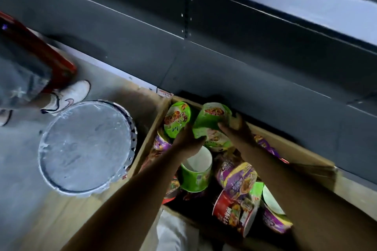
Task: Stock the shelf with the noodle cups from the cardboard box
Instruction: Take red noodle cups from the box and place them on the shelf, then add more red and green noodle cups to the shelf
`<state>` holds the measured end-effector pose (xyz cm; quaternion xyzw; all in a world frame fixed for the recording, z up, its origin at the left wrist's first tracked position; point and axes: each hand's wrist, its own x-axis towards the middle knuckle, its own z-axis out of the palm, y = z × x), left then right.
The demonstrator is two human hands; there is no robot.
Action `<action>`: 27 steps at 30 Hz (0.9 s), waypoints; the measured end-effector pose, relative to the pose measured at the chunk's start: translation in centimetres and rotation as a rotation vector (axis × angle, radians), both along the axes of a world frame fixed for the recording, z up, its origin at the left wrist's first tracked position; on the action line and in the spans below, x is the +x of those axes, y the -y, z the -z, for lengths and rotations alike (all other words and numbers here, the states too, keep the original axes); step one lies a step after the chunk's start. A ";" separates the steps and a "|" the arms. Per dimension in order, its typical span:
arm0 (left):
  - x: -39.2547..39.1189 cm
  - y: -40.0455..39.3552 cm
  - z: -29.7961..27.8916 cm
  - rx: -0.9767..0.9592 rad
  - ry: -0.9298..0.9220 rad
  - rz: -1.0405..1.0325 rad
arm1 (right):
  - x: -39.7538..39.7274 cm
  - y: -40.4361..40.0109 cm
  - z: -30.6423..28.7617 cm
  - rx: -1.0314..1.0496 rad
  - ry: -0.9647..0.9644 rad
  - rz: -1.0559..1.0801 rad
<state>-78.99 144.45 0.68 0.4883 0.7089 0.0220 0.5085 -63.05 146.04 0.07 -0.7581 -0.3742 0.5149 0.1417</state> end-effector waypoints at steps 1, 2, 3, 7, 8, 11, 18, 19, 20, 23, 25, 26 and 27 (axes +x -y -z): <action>0.6 -0.6 0.7 0.029 0.000 0.036 | 0.0 -0.1 0.3 -0.054 -0.072 0.040; 1.1 -1.0 0.9 0.029 -0.018 0.057 | -0.1 -0.3 0.4 -0.105 -0.143 0.063; 1.4 -1.2 1.2 0.036 -0.046 0.078 | -0.3 -0.3 0.4 -0.154 -0.205 0.090; 1.1 -1.9 0.8 0.092 -0.141 0.164 | -0.5 0.4 0.1 -0.199 -0.291 0.158; 0.8 -2.1 0.2 0.121 -0.151 0.183 | -0.4 0.5 -0.6 -0.203 -0.295 0.157; 0.2 -3.0 -2.1 0.193 -0.149 0.204 | 0.3 0.6 -3.1 -0.228 -0.346 0.167; 1.6 -4.7 -14.7 0.227 -0.093 0.210 | 4.3 1.7 -14.2 -0.112 -0.348 0.175; 2.0 -4.6 -16.5 0.185 -0.045 0.168 | 5.1 2.0 -15.9 -0.090 -0.345 0.186; 2.4 -4.6 -18.3 0.159 0.023 0.112 | 5.9 2.2 -17.5 -0.069 -0.340 0.188; 4.2 -4.3 -24.2 0.092 0.221 -0.029 | 8.3 2.4 -23.3 0.004 -0.314 0.165; 5.5 -4.1 -28.6 0.048 0.307 -0.057 | 10.1 2.6 -27.4 0.014 -0.282 0.170; 6.2 -3.9 -30.7 0.056 0.332 -0.064 | 11.2 2.7 -29.5 0.011 -0.265 0.169; 6.9 -3.7 -33.0 0.079 0.358 -0.073 | 12.3 2.8 -31.7 0.013 -0.259 0.166</action>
